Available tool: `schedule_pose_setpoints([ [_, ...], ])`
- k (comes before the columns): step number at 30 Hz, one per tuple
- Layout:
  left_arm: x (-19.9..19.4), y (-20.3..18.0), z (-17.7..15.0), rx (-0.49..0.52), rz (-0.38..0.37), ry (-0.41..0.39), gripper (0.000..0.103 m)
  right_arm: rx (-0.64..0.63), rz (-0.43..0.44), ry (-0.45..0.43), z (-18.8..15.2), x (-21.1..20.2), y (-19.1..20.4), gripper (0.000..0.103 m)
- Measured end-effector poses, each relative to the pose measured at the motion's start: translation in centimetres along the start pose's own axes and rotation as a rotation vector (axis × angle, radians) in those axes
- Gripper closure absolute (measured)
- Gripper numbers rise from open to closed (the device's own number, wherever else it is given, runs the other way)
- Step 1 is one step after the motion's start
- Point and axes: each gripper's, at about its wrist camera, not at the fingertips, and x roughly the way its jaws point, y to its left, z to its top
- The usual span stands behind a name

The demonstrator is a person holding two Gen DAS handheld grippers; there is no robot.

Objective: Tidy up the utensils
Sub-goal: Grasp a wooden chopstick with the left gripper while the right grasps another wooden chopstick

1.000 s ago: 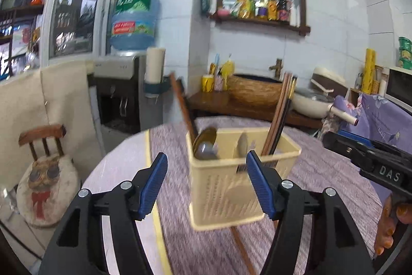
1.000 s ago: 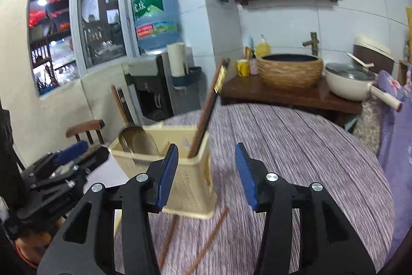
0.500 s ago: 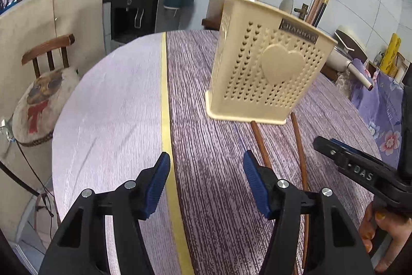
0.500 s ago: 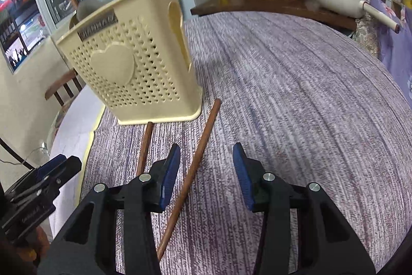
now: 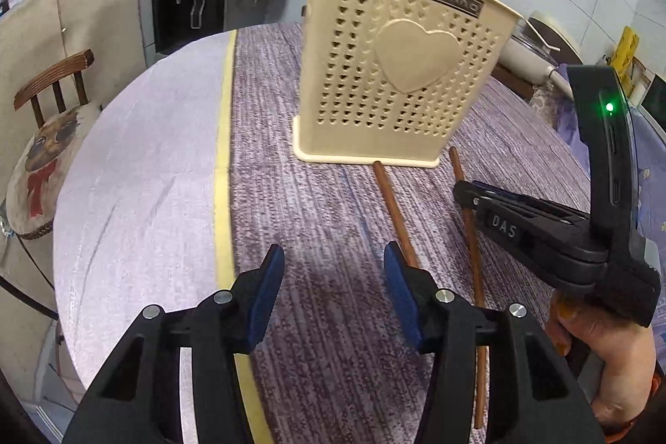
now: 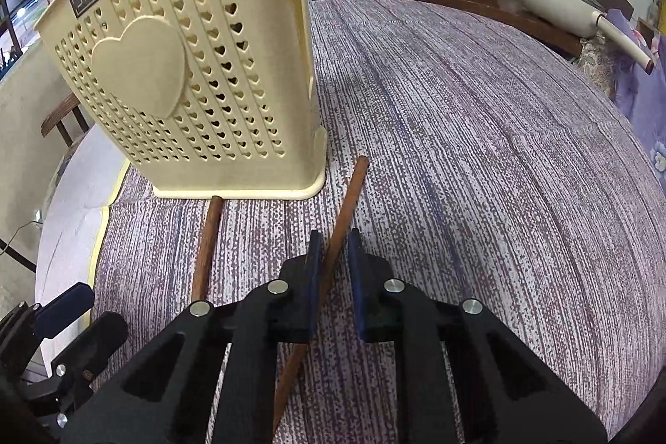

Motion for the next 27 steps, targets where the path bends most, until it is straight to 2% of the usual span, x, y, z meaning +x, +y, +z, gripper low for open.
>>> schedule_pose_setpoints([
  [10, 2.6, -3.0, 1.0, 0.072, -0.025, 0.066, 0.053, 0.011, 0.091, 0.025, 0.0, -0.4, -2.2, 0.095],
  [13, 3.7, -3.5, 1.4, 0.083, -0.018, 0.085, 0.058, 0.022, 0.099, 0.029, 0.3, -0.2, -3.3, 0.095],
  [17, 4.5, -3.9, 2.1, 0.089, 0.003, 0.083, 0.061, 0.017, 0.093, 0.025, 0.5, -0.1, -3.8, 0.095],
  [21, 5.0, -4.3, 2.6, 0.105, 0.034, 0.085, 0.071, 0.011, 0.085, 0.023, 0.7, 0.1, -3.8, 0.095],
  [27, 5.3, -4.7, 3.1, 0.121, 0.051, 0.096, 0.072, -0.017, 0.036, 0.017, 1.1, 0.5, -2.8, 0.095],
])
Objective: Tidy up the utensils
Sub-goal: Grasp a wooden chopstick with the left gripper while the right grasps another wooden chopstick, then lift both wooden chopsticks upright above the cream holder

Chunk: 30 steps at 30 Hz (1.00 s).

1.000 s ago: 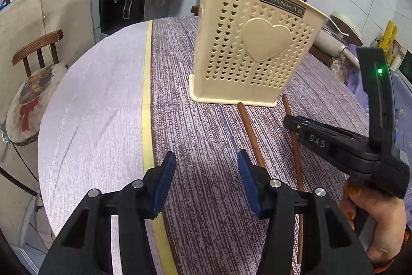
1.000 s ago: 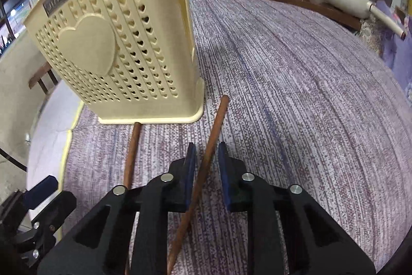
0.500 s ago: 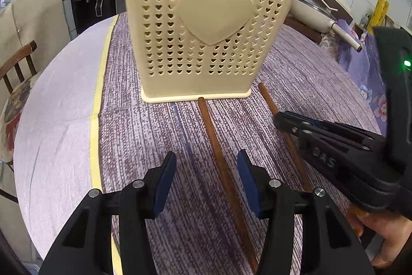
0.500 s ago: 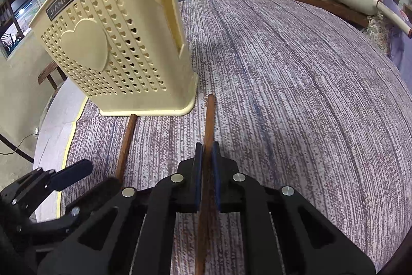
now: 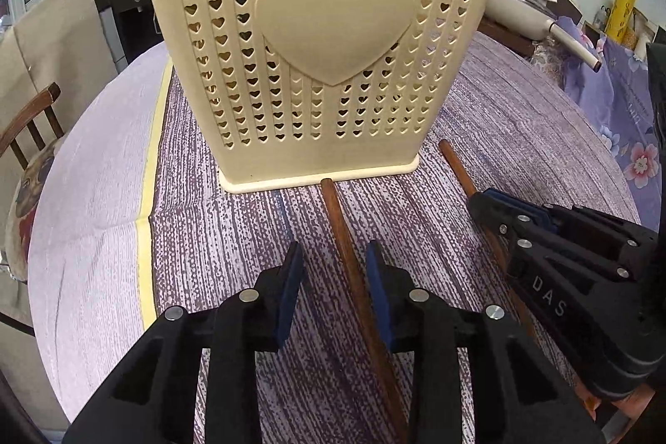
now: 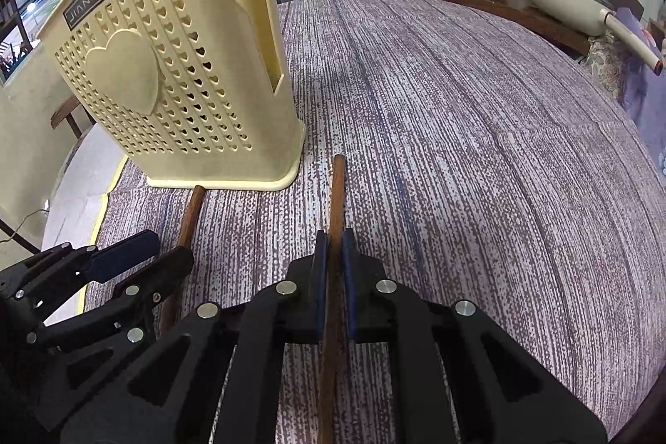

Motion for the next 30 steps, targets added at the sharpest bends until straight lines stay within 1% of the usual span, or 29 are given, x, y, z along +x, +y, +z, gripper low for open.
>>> schedule_pose_setpoints([
  [2, 0.1, 0.1, 0.2, 0.002, 0.008, 0.000, 0.075, 0.000, 0.000, 0.001, 0.1, 0.1, -0.1, 0.095],
  [6, 0.2, 0.2, 0.2, 0.021, 0.036, -0.006, 0.086, -0.011, 0.000, 0.000, 0.3, 0.3, -0.2, 0.095],
  [9, 0.0, 0.6, 0.2, 0.015, 0.036, -0.008, 0.091, -0.024, -0.005, -0.001, 0.3, 0.2, 0.0, 0.095],
  [16, -0.3, 1.2, -0.2, 0.009, 0.032, -0.011, 0.092, -0.031, -0.013, -0.007, -0.2, 0.0, 0.4, 0.095],
  [24, -0.5, 1.9, -0.3, -0.011, 0.024, -0.009, 0.095, 0.004, 0.015, -0.015, -0.3, -0.2, -0.2, 0.095],
  [30, -0.9, 2.6, -0.4, -0.038, -0.005, -0.007, 0.095, 0.035, 0.059, -0.029, -0.4, -0.7, -1.0, 0.095],
])
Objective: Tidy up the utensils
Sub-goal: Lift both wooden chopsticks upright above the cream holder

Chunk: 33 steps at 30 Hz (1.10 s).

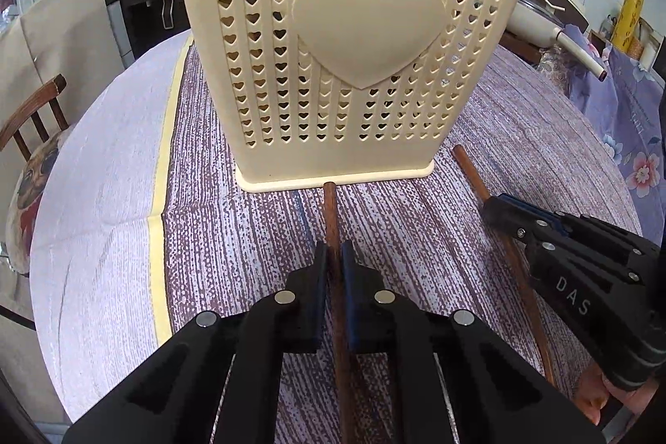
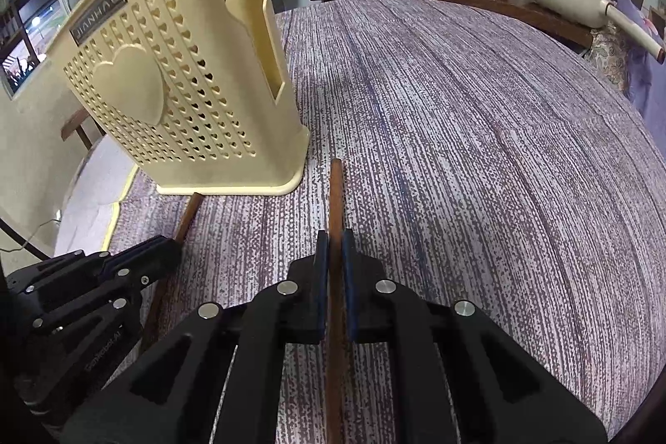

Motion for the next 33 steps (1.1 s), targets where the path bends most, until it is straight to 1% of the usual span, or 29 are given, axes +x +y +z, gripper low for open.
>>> schedule_pose_setpoints([
  [5, -1.3, 0.3, 0.1, -0.011, -0.031, -0.025, 0.095, 0.015, 0.033, -0.032, -0.3, -1.3, -0.4, 0.095],
  [9, -2.9, 0.8, 0.1, -0.019, -0.069, -0.058, 0.095, 0.021, 0.086, -0.080, -0.5, -3.3, -0.6, 0.095],
  [13, -5.7, 1.6, 0.1, -0.035, -0.108, -0.119, 0.095, 0.016, 0.161, -0.156, -0.5, -6.2, -0.5, 0.095],
  [16, -7.9, 2.1, 0.3, -0.042, -0.139, -0.170, 0.095, -0.004, 0.191, -0.213, -0.3, -8.4, -0.2, 0.095],
  [21, -11.2, 2.8, 0.5, -0.047, -0.177, -0.232, 0.095, -0.048, 0.220, -0.287, 0.0, -11.6, 0.5, 0.095],
  [25, -13.4, 2.2, 1.0, -0.042, -0.195, -0.287, 0.095, -0.087, 0.241, -0.334, 0.0, -13.9, 1.1, 0.095],
  [29, -14.5, 2.0, 0.8, -0.032, -0.212, -0.324, 0.095, -0.141, 0.251, -0.367, -0.5, -15.5, 2.2, 0.095],
  [33, -15.7, 2.1, 0.7, -0.030, -0.234, -0.353, 0.095, -0.153, 0.261, -0.385, -0.5, -16.5, 2.5, 0.095],
])
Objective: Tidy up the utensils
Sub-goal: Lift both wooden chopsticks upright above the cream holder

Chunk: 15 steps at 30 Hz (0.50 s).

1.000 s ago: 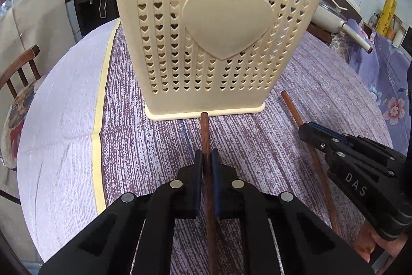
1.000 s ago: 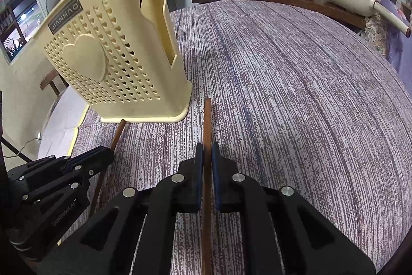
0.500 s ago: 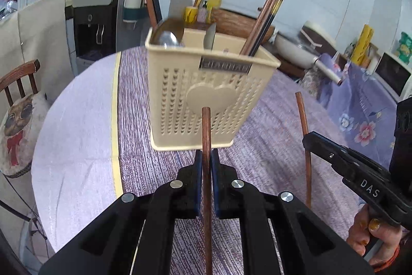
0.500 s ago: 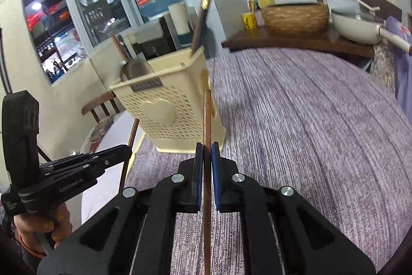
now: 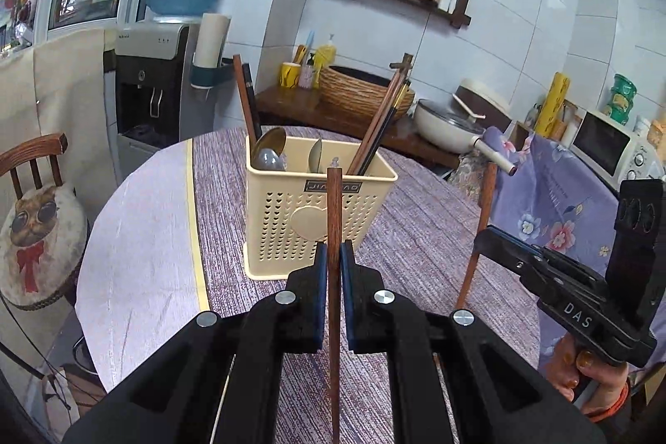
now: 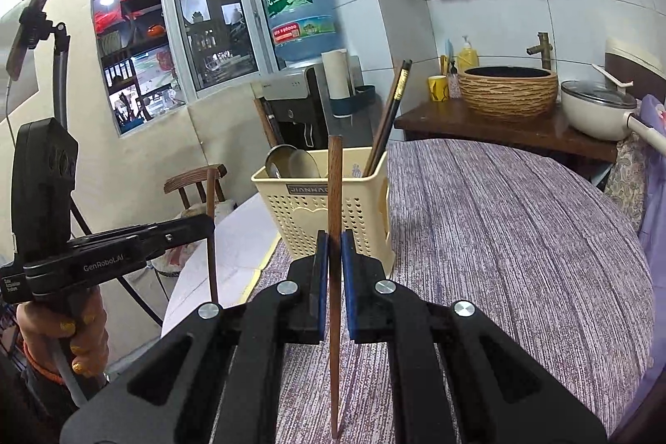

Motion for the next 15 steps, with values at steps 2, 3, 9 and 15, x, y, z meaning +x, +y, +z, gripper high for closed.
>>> schedule_pose_setpoints([
  [2, -0.6, 0.0, 0.2, 0.000, -0.013, -0.017, 0.095, -0.002, 0.007, -0.007, 0.3, -0.3, 0.2, 0.095],
  [3, -0.8, 0.0, 0.3, 0.004, -0.013, -0.027, 0.095, 0.000, 0.010, -0.010, 0.5, -0.4, 0.2, 0.095],
  [9, -0.9, -0.2, 0.9, 0.005, -0.010, -0.052, 0.096, -0.009, 0.022, -0.027, 1.1, -0.5, 0.5, 0.095],
  [15, -0.8, -0.1, 1.5, 0.004, -0.001, -0.070, 0.096, -0.032, 0.018, -0.039, 2.1, -0.1, 1.0, 0.095],
])
